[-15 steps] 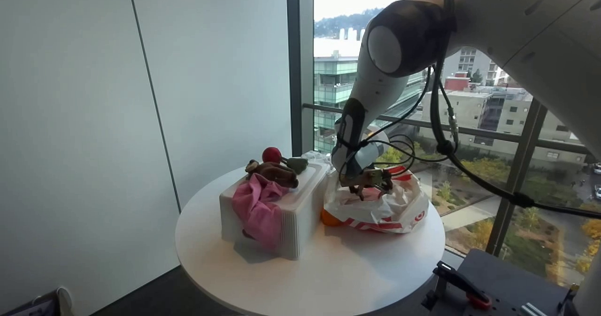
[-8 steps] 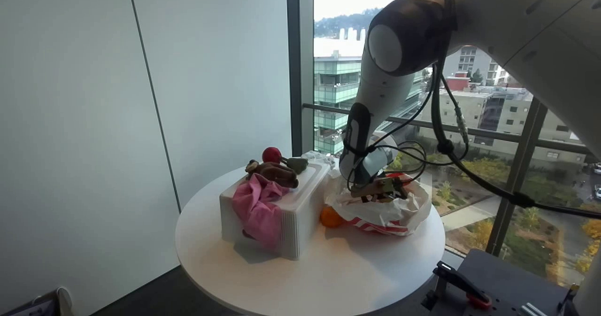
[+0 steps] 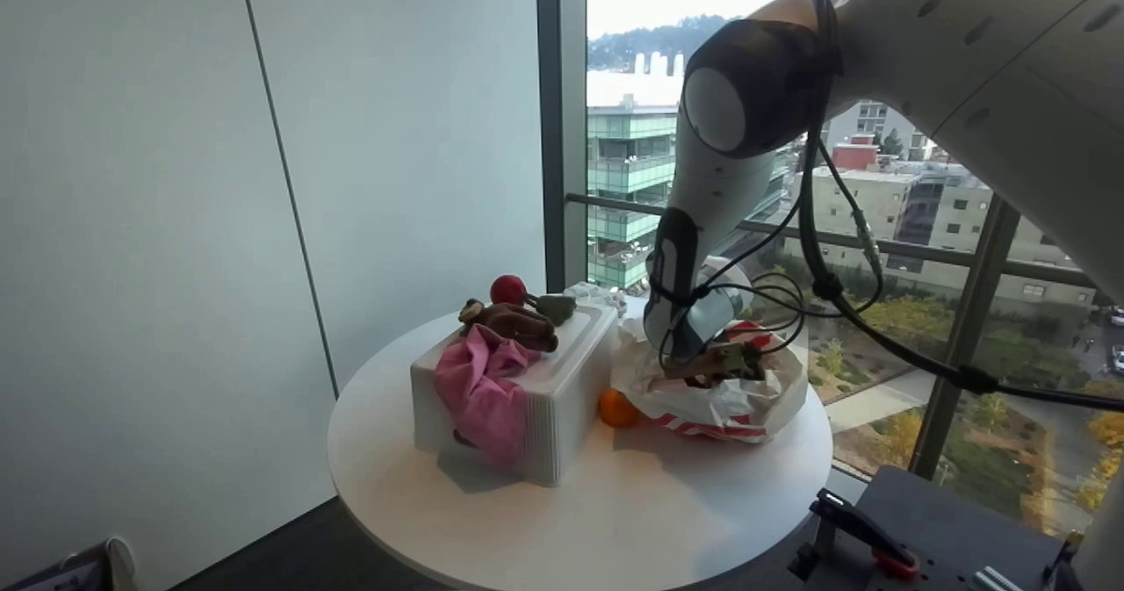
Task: Empty the objects from the plastic and put it on the basket
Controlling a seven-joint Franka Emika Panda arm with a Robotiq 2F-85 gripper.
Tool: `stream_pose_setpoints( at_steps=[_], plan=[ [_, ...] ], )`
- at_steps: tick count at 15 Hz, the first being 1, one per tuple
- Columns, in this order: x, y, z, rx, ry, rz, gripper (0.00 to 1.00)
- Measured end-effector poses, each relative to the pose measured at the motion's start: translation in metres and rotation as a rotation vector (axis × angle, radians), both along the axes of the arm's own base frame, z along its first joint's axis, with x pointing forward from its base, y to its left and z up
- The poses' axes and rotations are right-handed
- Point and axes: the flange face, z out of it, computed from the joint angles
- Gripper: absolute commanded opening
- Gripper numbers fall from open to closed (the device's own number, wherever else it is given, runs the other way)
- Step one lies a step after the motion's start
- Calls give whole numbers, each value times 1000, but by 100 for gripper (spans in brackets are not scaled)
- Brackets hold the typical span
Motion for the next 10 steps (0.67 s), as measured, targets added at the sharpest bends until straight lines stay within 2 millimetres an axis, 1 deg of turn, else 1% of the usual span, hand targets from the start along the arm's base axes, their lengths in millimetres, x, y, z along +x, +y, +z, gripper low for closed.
stream_pose_setpoints(
  at_steps=[1, 2, 6, 7, 10],
  plan=[
    [0, 0, 0, -1, -2, 2, 43],
    [1, 0, 0, -1, -4, 3, 34],
    [8, 4, 4, -5, -33, 20, 5],
    [12, 7, 7, -6, -47, 29, 0],
    [26, 17, 26, -11, -103, 58, 0]
  ],
)
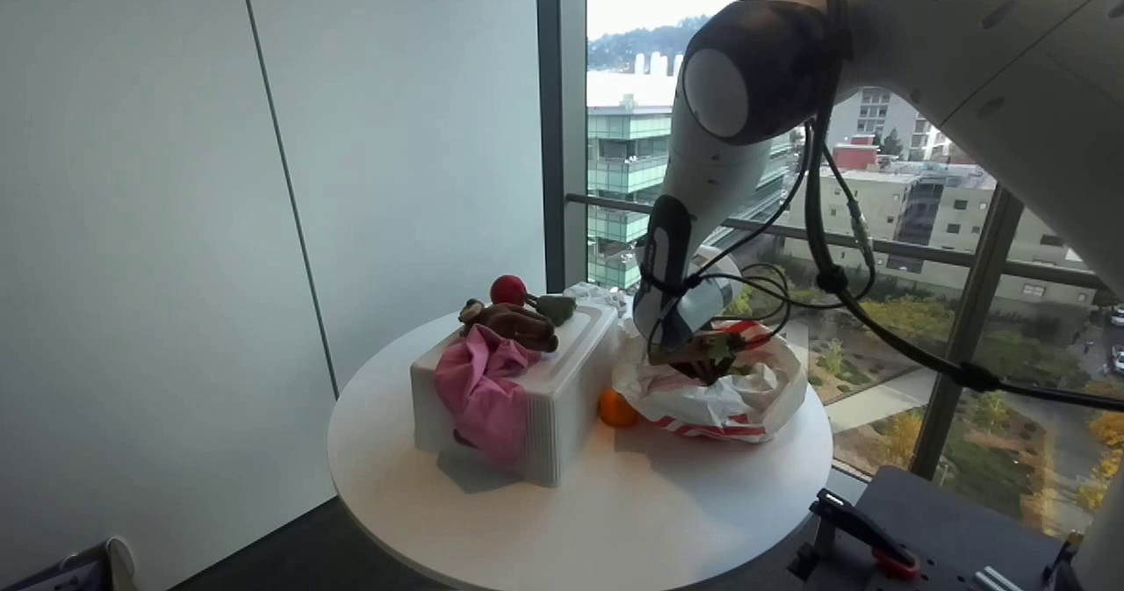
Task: Empty the objects from the plastic and put it on the basket
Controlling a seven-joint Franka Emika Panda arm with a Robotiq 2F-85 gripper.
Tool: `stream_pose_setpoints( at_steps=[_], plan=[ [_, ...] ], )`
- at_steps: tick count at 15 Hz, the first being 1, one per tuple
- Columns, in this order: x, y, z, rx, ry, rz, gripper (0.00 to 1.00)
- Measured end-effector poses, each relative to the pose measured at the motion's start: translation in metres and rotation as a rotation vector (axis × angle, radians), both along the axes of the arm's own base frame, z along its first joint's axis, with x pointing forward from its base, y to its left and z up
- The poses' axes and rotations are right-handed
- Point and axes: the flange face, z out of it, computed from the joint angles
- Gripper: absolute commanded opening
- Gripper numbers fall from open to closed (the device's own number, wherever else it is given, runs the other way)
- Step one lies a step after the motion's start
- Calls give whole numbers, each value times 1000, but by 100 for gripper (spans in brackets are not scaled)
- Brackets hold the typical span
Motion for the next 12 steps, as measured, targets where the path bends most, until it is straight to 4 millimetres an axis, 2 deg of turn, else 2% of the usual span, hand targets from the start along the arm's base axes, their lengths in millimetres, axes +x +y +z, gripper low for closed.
stream_pose_setpoints(
  at_steps=[4, 5, 7, 12],
  plan=[
    [15, 6, 32, -27, -66, 19, 4],
    [17, 6, 37, -36, -75, 20, 29],
    [18, 4, 41, -50, -80, 20, 31],
    [17, 1, 27, -67, -64, 15, 68]
  ],
)
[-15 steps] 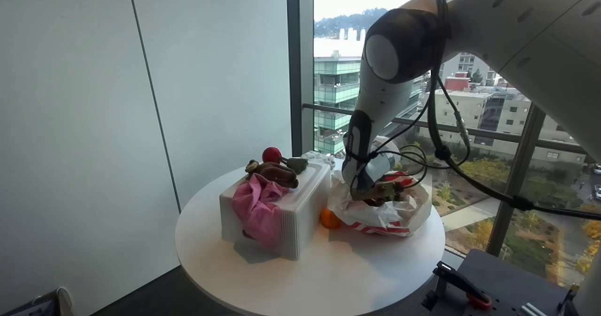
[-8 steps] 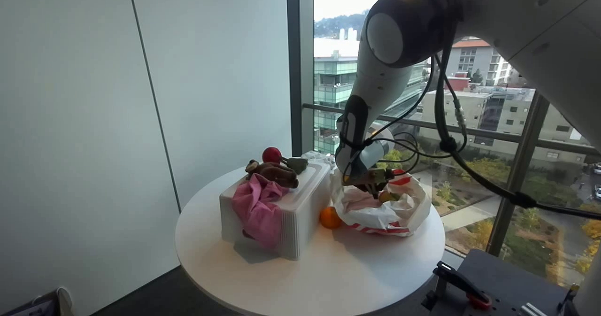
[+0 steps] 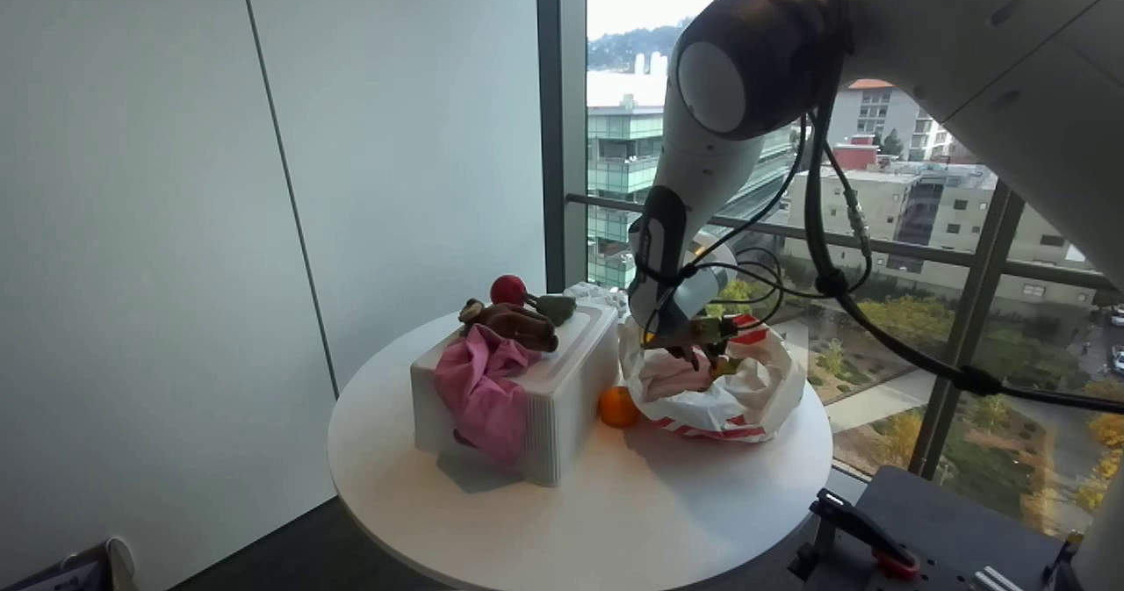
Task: Empty the objects from the plastic and put it on the basket
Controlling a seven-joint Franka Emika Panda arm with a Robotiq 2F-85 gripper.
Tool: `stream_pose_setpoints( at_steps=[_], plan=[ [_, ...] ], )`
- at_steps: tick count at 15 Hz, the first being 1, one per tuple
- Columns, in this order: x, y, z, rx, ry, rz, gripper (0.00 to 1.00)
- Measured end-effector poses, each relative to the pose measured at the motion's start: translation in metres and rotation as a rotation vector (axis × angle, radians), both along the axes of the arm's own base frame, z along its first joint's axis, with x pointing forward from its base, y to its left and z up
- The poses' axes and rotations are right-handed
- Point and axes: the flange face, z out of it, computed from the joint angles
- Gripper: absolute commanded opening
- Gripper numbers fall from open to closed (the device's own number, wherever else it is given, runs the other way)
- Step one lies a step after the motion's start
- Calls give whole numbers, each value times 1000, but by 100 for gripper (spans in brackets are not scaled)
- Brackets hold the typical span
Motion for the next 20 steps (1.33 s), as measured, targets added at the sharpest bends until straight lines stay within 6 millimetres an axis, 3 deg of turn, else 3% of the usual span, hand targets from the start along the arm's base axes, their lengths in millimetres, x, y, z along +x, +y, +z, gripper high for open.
stream_pose_setpoints(
  at_steps=[4, 5, 9, 12, 17, 20],
  plan=[
    [11, -9, -14, -41, 2, 2, 98],
    [14, -11, -16, -46, 1, 7, 100],
    [23, -12, -14, -34, 49, 114, 100],
    [28, -1, -13, 11, 79, 208, 100],
    [29, 0, -11, 18, 85, 224, 100],
    [26, 5, -20, 49, 95, 225, 100]
  ],
)
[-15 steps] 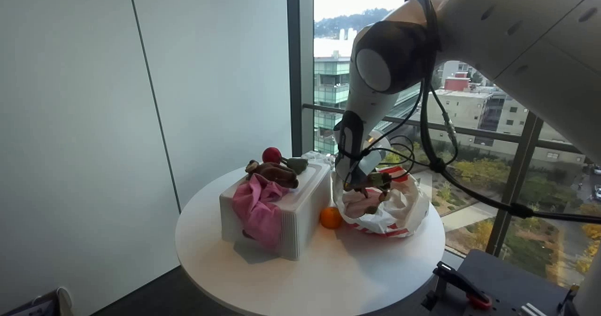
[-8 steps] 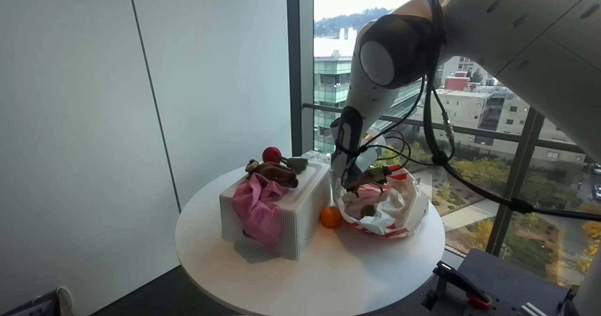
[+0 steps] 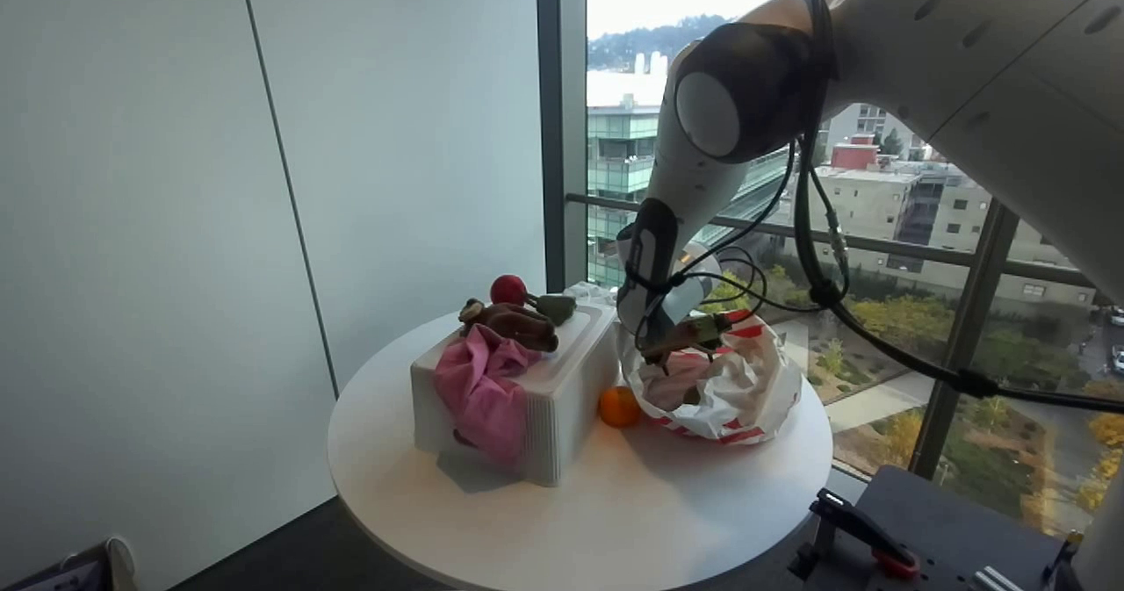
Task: Empty the objects from the plastic and put it on the basket
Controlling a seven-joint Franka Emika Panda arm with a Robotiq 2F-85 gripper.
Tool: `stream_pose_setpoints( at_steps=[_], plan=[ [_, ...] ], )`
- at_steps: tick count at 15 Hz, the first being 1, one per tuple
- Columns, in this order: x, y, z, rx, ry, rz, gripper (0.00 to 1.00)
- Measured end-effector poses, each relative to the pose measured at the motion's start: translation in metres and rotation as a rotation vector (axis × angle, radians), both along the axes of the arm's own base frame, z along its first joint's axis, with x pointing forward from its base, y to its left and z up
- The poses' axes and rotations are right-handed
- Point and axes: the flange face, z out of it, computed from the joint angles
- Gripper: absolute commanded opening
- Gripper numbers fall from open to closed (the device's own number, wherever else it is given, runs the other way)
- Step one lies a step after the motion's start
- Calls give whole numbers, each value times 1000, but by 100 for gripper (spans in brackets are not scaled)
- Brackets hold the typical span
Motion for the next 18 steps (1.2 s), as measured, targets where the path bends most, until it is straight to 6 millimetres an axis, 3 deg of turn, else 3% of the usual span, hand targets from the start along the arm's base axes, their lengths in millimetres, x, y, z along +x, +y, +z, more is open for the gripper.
stream_pose_setpoints(
  at_steps=[3, 7, 13, 18],
  plan=[
    [-6, 0, -18, 91, 7, -2, 100],
    [-20, -19, -34, 159, 8, -40, 100],
    [-27, -36, -24, 140, 21, -63, 100],
    [-46, -36, -12, 146, 128, -116, 100]
  ],
)
